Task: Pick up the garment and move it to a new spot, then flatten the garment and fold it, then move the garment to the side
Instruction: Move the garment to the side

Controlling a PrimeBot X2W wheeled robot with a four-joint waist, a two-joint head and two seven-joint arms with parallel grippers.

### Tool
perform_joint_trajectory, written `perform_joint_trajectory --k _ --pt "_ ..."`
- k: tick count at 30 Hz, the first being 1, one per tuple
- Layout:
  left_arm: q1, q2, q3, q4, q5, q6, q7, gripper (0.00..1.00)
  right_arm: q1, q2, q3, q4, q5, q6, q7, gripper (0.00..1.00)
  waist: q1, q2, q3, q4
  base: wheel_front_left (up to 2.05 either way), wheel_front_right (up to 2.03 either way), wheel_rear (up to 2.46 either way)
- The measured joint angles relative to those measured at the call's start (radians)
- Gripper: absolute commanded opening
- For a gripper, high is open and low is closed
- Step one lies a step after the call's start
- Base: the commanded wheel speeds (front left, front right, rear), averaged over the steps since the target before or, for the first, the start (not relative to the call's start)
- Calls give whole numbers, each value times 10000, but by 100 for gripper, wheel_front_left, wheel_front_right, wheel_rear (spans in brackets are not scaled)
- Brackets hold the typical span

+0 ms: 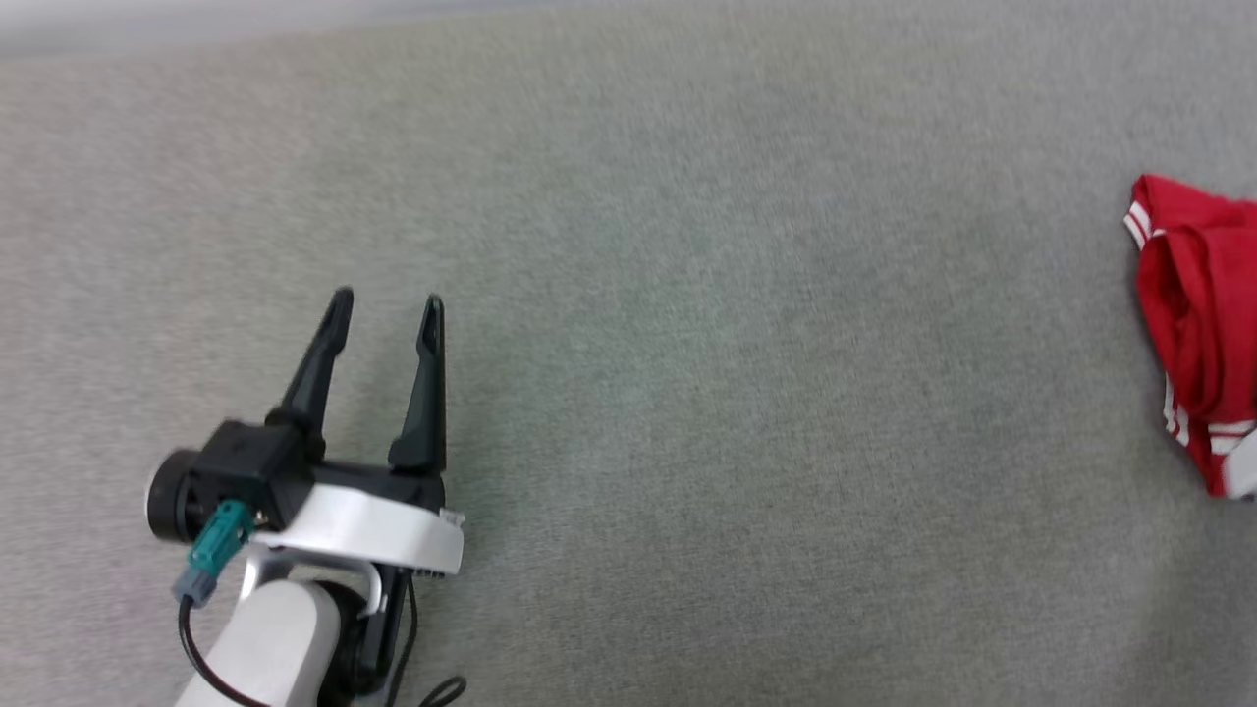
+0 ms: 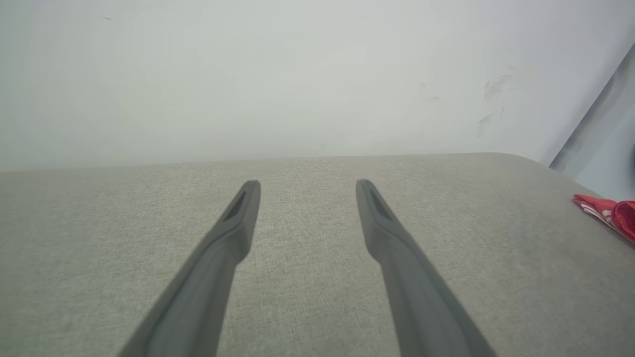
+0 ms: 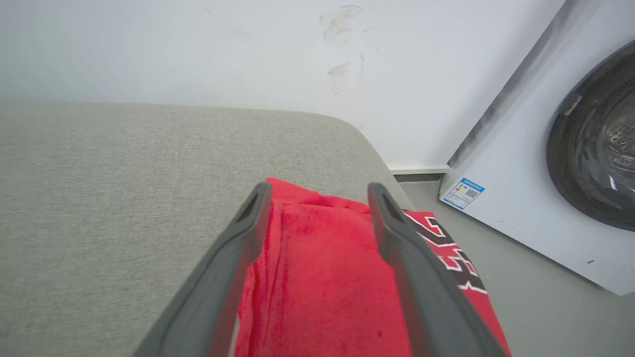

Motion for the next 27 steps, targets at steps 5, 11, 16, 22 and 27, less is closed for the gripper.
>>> perform_joint_trajectory --k 5,11,16,22,27 --pt "728 -153 219 217 -173 94 -36 100 1189 830 619 -1110 207 0 134 100 0 0 -896 366 0 0 0" --pt "1455 -288 380 512 -253 127 -42 100 2396 1484 1256 -2123 508 2 477 100 0 0 -1868 876 0 0 0" --pt "2080 -224 378 740 -215 73 -48 100 3414 1845 1503 -2980 491 0 857 100 0 0 -2665 1195 0 0 0" --pt "2935 -209 385 796 -249 52 -58 100 4870 2088 1760 -4142 476 0 1417 100 -1 0 -3593 1323 0 0 0" --pt "3173 -240 412 780 -245 36 -58 100 5391 2188 1804 -4876 516 0 1726 100 0 0 -3929 1321 0 0 0"
